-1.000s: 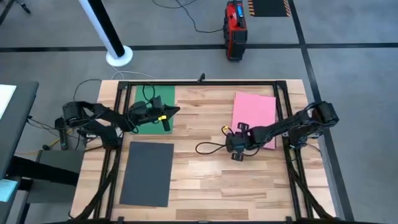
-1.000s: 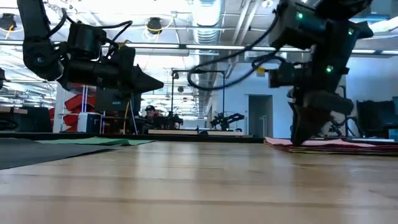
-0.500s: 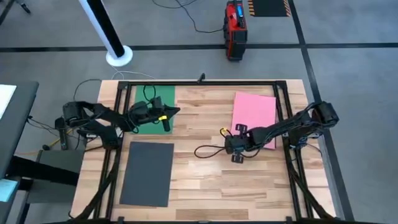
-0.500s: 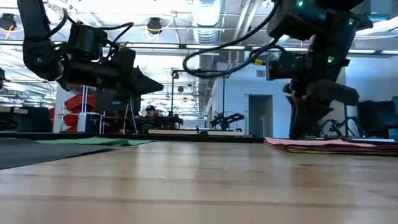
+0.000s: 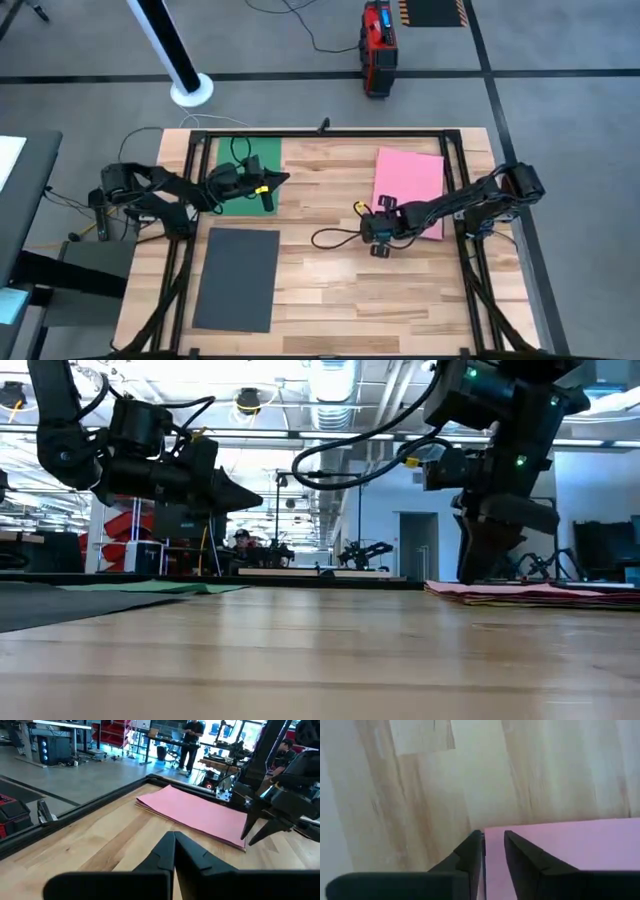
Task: Organize paper
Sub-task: Move the pink paper to the top center of the table
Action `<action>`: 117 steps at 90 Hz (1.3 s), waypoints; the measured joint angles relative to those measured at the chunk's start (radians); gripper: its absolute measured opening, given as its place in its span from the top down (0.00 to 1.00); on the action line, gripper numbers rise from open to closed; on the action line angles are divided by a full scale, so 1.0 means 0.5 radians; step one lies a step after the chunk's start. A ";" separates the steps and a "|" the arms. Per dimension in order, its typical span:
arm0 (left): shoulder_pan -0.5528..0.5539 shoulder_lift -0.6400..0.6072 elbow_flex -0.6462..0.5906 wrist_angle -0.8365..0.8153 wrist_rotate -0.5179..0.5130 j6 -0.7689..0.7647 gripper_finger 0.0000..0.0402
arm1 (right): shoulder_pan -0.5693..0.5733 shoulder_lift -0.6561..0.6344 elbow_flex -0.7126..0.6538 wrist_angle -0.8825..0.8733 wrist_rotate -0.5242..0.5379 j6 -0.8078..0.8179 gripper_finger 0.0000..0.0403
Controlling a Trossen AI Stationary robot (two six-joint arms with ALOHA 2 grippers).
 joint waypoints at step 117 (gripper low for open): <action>0.000 0.000 0.000 -0.014 0.000 0.014 1.00 | -0.092 0.000 -0.136 0.161 -0.005 0.203 0.64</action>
